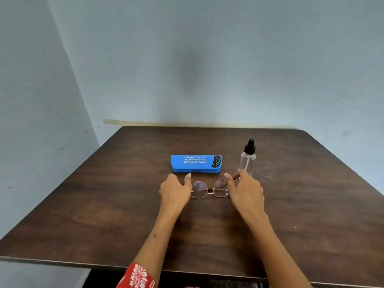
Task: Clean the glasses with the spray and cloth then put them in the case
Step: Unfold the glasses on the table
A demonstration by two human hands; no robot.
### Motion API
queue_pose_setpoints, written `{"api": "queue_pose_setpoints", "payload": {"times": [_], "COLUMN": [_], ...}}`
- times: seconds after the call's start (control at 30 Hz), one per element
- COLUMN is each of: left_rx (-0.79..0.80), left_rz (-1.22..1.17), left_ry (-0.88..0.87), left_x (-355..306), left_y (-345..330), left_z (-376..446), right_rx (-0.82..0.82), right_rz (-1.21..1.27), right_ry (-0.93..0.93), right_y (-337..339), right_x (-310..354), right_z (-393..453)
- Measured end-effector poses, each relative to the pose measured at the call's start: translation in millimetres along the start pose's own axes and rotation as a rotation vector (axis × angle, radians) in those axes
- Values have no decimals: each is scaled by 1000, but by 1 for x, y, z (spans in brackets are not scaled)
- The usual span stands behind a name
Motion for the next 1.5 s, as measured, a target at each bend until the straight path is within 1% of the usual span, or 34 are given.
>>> {"api": "queue_pose_setpoints", "payload": {"times": [0.07,0.2,0.4,0.5,0.63,0.77,0.9,0.93,1.03,1.1,1.17,1.3,1.4,1.5], "left_rx": [5,19,27,73,140,83,9,-4,-33,-51,-61,-70,-74,-73], "left_rz": [-64,-254,-449,-508,-522,-403,-268,-257,-248,-242,-226,-189,-163,-153], "left_ry": [44,89,124,122,67,-95,-251,-276,-321,-356,-388,-426,-443,-453], "left_x": [-1,-1,7,10,16,20,19,20,23,24,24,24,24,25], "left_y": [-1,-3,-3,-1,0,0,2,2,1,0,-2,-2,-2,-3], "left_z": [2,-1,-3,-4,-7,-11,-19,-20,-23,-24,-24,-24,-25,-24], "right_rx": [35,54,-41,-48,-23,-37,-2,4,6,-32,-58,33,16,-78], "right_rz": [49,100,186,292,419,506,463,410,142,89,62,-78,-105,-60], "right_ry": [-41,-27,37,-5,-77,-76,-54,-35,15,99,239,480,555,568], "right_y": [-3,-10,-12,-14,-10,-7,-10,-11,-12,-14,-19,-31,-38,-43], "right_x": [-1,-2,-4,-10,-14,-19,-16,-14,-5,-1,2,8,6,2], "right_z": [-1,-3,-10,-14,-18,-23,-27,-29,-36,-37,-32,-19,-17,-18]}}
Point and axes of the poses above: each hand's wrist, its own z-axis towards the middle knuckle, its own y-axis out of the back of the hand, x = y × z, the point moved 2 cm from there along z, towards the middle knuckle, and after that the axes turned 1 degree about x, right-handed, at the moved point
